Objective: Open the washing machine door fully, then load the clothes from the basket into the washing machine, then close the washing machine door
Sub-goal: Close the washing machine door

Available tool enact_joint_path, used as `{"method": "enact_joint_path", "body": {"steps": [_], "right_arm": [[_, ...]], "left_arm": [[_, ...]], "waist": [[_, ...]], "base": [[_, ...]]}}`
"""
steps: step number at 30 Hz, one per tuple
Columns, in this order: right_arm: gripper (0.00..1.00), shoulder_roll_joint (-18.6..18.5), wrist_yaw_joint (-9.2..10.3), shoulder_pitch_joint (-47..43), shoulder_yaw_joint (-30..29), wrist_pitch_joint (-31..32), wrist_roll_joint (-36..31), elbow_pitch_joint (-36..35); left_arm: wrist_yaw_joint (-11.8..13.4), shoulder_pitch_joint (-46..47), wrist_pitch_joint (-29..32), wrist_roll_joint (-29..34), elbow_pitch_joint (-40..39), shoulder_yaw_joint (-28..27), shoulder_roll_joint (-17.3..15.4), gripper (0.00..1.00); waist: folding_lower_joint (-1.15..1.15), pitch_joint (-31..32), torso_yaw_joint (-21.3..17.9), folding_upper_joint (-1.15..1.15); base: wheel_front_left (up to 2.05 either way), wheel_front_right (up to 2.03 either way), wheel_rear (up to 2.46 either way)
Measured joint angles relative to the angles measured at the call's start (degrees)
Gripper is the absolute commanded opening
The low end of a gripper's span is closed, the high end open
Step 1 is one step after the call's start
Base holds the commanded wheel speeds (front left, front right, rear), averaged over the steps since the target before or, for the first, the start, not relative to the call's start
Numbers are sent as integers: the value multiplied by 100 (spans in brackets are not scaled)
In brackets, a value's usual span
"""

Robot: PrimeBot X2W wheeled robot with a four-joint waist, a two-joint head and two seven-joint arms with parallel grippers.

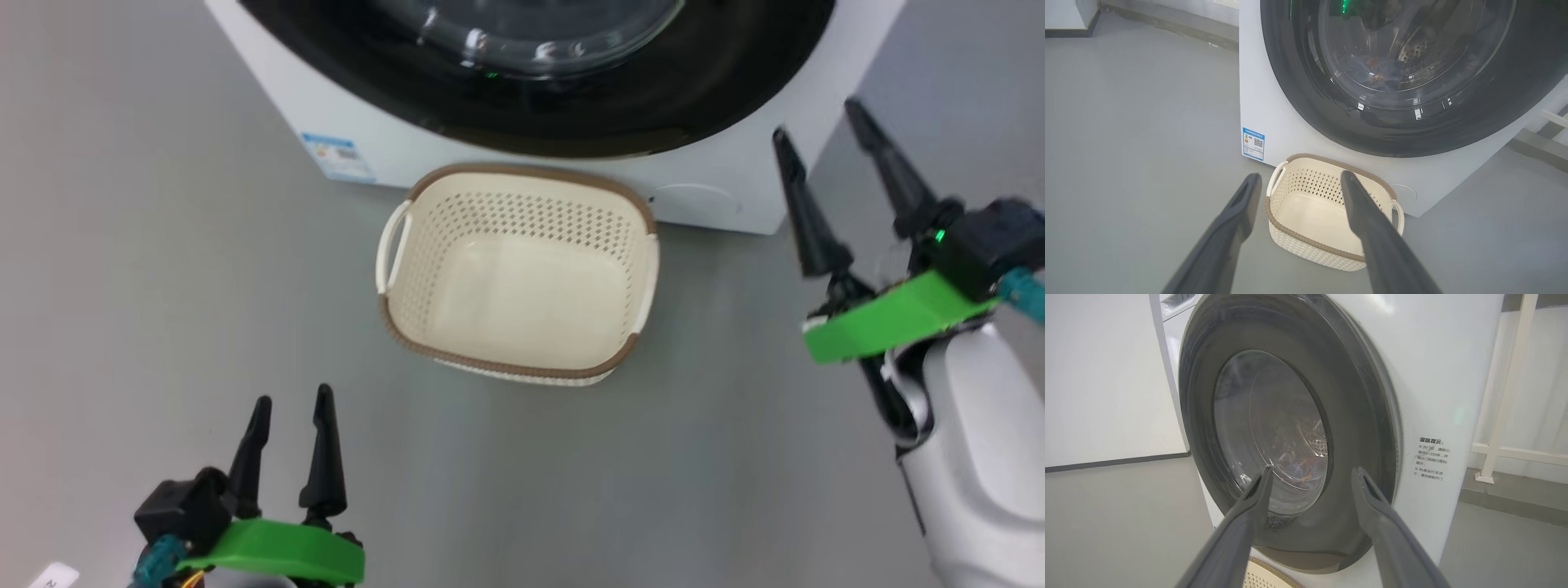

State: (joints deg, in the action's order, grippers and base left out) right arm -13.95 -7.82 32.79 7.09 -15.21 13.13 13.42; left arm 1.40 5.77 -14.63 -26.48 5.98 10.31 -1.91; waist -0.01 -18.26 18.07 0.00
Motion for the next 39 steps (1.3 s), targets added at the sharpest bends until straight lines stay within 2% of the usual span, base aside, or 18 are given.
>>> {"method": "enact_joint_path", "body": {"steps": [7, 18, 25, 39], "right_arm": [[100, 310, 0, -1024, -64, 4, 3, -383], [100, 576, 0, -2416, -257, 5, -44, -828], [100, 715, 0, -2827, -567, 5, -152, -913], [100, 943, 0, -3180, -1003, 5, -266, -858]], "left_arm": [[1, -332, 0, 308, 142, -316, -2, 100], [-76, -788, 0, 556, 166, -632, -25, 100], [-263, -851, 0, 660, 175, -711, -26, 100], [-376, -955, 0, 816, 303, -1025, -29, 100]], "waist": [[0, 509, -472, 0], [0, 1268, -1027, 0], [0, 1468, -1326, 0], [0, 1574, -1570, 0]], "base": [[0, 0, 0], [0, 0, 0], [0, 0, 0], [0, 0, 0]]}}
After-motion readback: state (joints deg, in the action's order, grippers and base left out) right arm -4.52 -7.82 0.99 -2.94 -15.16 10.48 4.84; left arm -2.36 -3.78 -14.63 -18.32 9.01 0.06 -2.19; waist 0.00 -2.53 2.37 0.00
